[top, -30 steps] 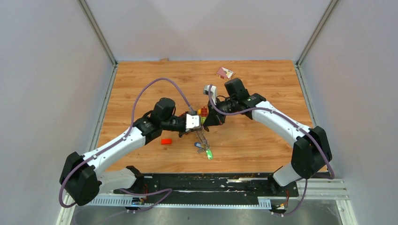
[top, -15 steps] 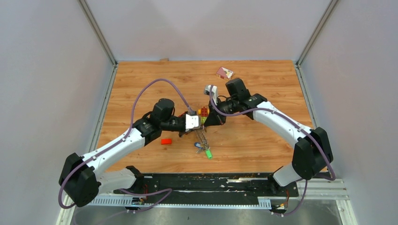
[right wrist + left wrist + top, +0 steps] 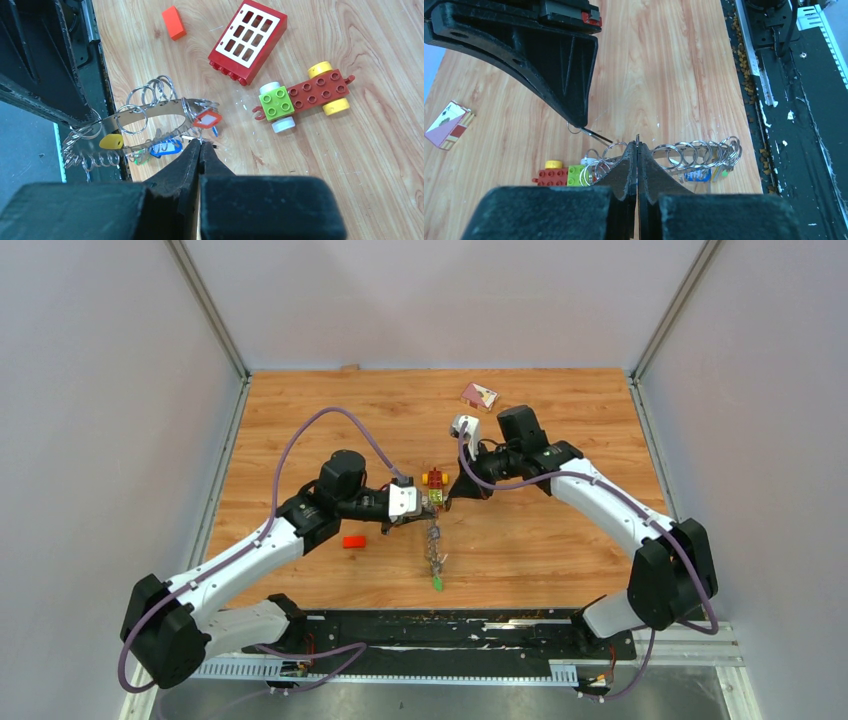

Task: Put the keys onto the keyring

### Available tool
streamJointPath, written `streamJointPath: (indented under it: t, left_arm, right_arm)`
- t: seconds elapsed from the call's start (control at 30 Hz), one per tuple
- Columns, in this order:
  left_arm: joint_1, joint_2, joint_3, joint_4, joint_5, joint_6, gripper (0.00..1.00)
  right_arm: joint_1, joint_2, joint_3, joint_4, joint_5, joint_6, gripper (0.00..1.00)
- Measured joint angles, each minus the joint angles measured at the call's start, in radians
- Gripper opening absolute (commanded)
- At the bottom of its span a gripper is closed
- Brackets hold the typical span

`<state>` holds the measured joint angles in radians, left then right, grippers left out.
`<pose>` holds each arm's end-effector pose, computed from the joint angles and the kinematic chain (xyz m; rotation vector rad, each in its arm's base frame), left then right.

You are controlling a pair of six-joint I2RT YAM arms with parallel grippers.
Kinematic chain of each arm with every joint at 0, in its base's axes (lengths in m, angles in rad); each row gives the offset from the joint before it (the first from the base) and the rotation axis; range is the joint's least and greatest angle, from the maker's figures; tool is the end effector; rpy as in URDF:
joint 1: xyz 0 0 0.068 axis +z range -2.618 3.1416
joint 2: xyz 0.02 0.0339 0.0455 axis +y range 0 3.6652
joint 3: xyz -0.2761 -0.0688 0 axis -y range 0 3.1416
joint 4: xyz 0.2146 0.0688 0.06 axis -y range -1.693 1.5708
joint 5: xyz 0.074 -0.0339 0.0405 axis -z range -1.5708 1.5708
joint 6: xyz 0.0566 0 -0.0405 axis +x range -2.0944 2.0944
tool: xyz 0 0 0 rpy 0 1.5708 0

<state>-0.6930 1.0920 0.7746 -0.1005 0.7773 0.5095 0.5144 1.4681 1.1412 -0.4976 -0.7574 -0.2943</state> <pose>0.1438 -0.1710 0.3022 1.4908 1.2798 -0.8873 0.2354 0.1777 0.2915 -1.2332 1.9718 1.0076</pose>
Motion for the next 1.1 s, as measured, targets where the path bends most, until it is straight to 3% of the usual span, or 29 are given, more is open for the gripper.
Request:
streamJointPath:
  t: [0.47, 1.1]
  left_arm:
    - [0.008, 0.006, -0.013, 0.105, -0.108, -0.140, 0.00]
    - [0.008, 0.034, -0.016, 0.187, -0.132, -0.269, 0.00]
  right_arm:
    - [0.000, -0.159, -0.071, 0.059, -0.104, -0.048, 0.00]
    - [0.040, -0.126, -0.076, 0.103, -0.138, -0.032, 0.00]
